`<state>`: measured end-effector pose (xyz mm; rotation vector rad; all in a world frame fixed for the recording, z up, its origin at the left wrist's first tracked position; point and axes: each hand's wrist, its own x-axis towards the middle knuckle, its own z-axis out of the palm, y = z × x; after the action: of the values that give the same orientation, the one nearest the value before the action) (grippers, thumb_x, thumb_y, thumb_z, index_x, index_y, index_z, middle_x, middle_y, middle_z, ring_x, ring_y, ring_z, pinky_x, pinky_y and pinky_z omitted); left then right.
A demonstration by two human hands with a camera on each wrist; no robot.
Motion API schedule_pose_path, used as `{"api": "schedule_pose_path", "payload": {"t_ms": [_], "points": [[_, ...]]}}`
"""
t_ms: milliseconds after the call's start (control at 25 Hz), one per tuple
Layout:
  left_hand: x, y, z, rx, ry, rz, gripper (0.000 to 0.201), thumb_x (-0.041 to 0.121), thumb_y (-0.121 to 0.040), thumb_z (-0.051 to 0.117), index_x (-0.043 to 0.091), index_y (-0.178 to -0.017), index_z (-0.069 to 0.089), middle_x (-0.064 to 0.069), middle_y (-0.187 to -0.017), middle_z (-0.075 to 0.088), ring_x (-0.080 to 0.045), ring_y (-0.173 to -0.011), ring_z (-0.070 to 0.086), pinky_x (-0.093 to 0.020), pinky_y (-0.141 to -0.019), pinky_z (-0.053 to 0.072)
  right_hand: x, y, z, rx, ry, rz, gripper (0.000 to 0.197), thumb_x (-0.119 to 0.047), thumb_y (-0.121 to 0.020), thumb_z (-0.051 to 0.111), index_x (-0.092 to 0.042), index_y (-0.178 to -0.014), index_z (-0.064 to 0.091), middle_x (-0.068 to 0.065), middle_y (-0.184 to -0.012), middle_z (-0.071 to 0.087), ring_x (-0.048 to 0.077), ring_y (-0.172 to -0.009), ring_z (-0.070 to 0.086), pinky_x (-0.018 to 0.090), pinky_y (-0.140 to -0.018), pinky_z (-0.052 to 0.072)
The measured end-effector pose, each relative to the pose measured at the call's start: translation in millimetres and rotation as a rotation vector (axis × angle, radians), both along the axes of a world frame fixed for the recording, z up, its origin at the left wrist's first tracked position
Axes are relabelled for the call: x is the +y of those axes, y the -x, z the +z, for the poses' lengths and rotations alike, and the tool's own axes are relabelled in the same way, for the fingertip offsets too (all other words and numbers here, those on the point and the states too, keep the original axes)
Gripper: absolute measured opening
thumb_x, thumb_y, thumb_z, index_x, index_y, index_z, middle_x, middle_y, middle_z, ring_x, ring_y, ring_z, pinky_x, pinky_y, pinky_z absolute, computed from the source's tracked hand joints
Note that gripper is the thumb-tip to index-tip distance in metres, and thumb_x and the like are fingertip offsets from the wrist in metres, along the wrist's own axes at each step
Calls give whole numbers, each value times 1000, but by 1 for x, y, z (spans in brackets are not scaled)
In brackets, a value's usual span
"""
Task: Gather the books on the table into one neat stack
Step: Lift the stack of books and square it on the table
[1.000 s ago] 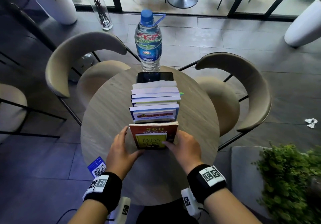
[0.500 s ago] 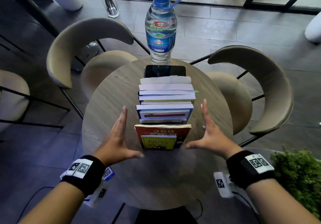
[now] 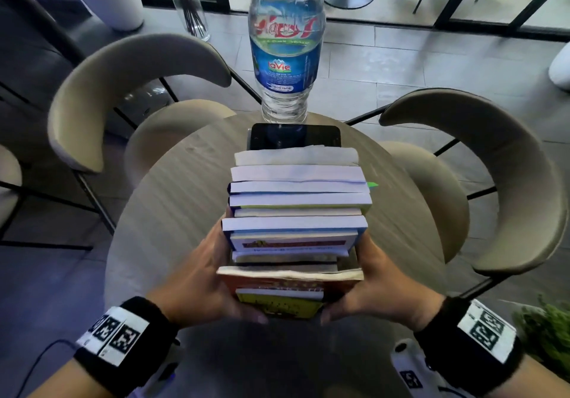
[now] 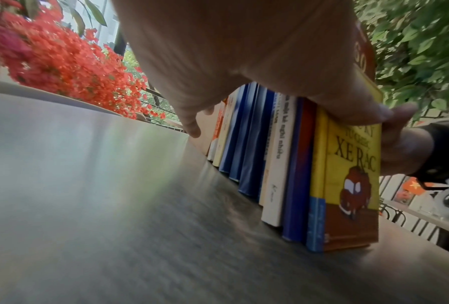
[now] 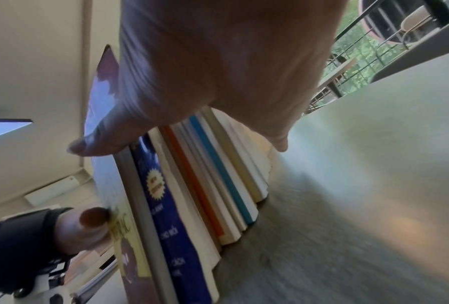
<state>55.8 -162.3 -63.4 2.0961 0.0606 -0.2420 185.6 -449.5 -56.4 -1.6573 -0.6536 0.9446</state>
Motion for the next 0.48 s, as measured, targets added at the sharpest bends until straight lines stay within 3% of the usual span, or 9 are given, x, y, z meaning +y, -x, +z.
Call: {"api": "schedule_pose_path", "payload": {"t_ms": [120,240,320,400,480], "points": [[2,0,-8,47,45,-31,123,55,-49,98,17,-150,40,6,-145,53,-9,-135,53,-40,-110,48,0,-2,-9,-54,5,33,145,-21,-49,101,6,-156,8,-35,-142,51,-8,-136,49,12,-108,42],[5,0,-14,45,86,-34,119,48,-51,100,8,-147,44,6,-141,58,-10,-132,57,-37,-108,50,-1,1,-18,-54,5,10,151,-9,-45,103,8,-156,3,-34,-144,50,-5,-138,48,14,-110,41],[4,-1,-13,24,112,-3,124,47,-52,100,0,-149,38,5,-142,57,-9,-133,56,-33,-108,50,0,1,-21,-12,-10,4,153,-7,-43,104,4,-158,3,-29,-146,49,0,-140,47,18,-112,41],[1,-3,-8,10,135,25,130,54,-56,96,-3,-152,28,3,-146,53,-4,-135,53,-23,-108,47,3,1,-18,-10,-11,-27,147,-14,-48,104,2,-158,8,-25,-148,49,3,-141,48,20,-112,43],[-2,-4,-3,-27,100,23,131,59,-59,91,-7,-151,25,-1,-148,47,4,-138,46,-12,-108,41,6,5,-14,-20,-51,-45,130,-30,-61,99,0,-156,15,-27,-146,51,0,-137,51,16,-107,46]]}}
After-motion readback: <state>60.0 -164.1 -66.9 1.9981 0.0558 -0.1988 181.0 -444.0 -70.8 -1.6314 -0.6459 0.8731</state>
